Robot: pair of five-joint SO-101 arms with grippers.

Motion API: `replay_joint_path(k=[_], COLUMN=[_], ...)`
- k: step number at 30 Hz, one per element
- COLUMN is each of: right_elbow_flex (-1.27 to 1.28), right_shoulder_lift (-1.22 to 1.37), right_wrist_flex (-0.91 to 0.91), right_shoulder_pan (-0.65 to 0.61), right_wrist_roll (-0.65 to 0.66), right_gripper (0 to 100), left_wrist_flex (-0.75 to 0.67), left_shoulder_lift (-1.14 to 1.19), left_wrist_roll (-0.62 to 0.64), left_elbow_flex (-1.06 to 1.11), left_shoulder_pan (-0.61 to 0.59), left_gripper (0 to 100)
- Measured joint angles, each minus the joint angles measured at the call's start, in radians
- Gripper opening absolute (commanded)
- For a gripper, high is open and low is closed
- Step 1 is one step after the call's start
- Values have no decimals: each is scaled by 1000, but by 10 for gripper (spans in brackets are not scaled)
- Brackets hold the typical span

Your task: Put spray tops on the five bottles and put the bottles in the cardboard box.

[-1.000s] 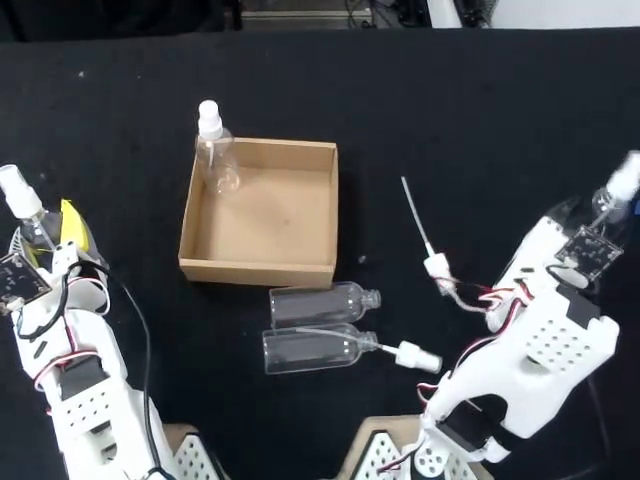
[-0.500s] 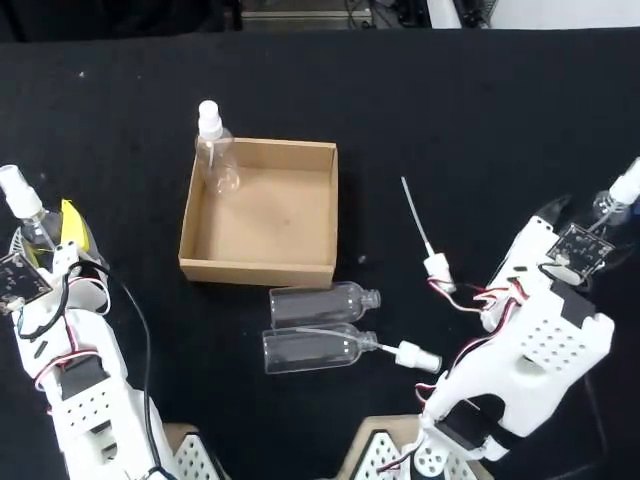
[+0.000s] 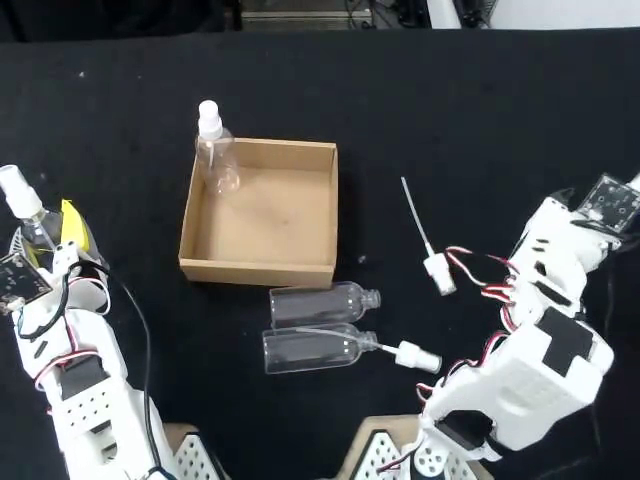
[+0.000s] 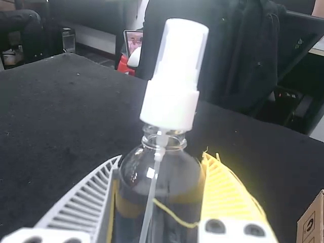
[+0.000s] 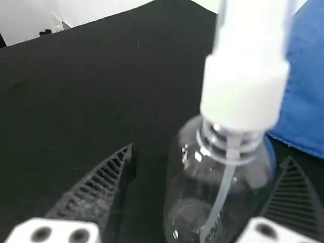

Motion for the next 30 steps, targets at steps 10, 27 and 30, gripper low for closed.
replay_joint_path(k=[10,27,30], right_elbow_flex=[-8,-8,-8], right_shoulder_lift=[0,-25,-23], right_wrist_flex=[0,-18,-18], right_shoulder_pan=[0,0,12], right_wrist_roll=[9,9,9], right_gripper=[393,276,163], left_wrist_flex=[0,0,0], left_shoulder_lift=[0,0,0], left_wrist_roll=[0,0,0], left_elbow_flex=[0,0,0], left_shoulder_pan=[0,0,0], left_gripper=[30,30,30])
